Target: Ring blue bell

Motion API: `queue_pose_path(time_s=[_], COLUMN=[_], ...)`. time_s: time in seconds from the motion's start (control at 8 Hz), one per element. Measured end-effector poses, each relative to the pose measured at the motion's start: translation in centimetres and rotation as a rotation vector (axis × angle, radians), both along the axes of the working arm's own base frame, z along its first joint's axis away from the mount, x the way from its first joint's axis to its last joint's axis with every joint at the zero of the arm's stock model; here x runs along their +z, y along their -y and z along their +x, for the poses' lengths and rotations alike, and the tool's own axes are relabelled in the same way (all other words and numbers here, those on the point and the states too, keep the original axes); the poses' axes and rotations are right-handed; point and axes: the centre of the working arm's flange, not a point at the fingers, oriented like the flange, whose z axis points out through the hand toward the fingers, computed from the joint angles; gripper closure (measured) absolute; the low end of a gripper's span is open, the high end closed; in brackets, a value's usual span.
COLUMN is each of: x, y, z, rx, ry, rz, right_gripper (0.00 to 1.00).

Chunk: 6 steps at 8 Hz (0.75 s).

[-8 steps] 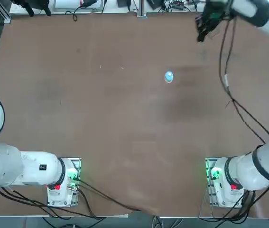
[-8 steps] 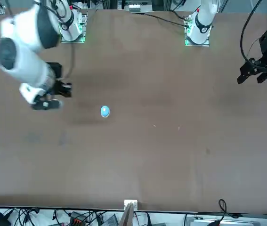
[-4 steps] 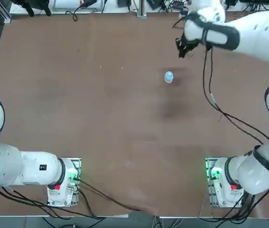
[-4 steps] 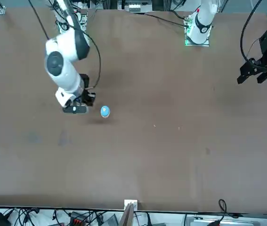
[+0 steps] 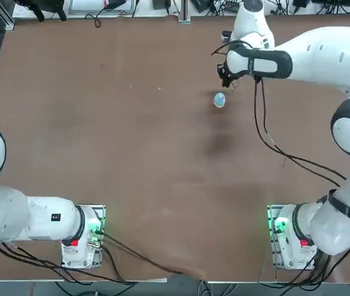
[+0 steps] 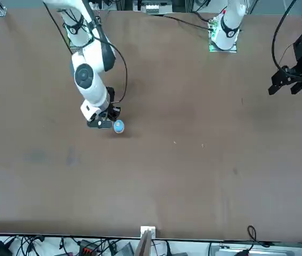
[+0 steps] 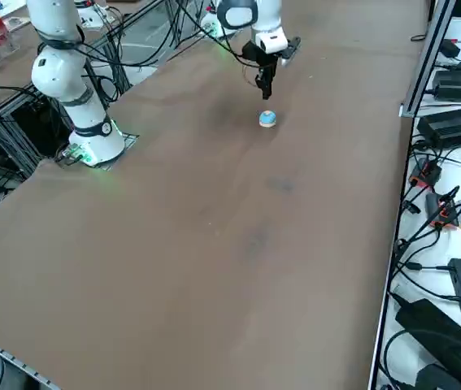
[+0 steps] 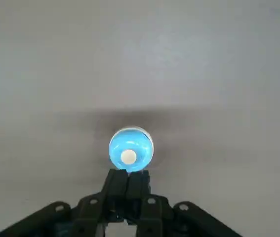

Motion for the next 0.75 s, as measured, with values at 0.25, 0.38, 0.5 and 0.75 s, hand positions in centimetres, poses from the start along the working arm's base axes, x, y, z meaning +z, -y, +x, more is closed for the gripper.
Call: queue_pose_path(time_s=[0.25,0.38,0.5,0.75], x=[-2.0,-2.9,-3.7,-4.3], y=[-0.5,-0.9,-1.1,-1.2], z=[-0.1,-0.1,-0.2,-0.3], rx=[-0.008,-0.014,-0.016,-0.017], ry=[0.017,0.029,0.029,0.025], rz=[0.006,0.011,0.011,0.009], right_gripper=[0.99,0.99,0.99,0.99])
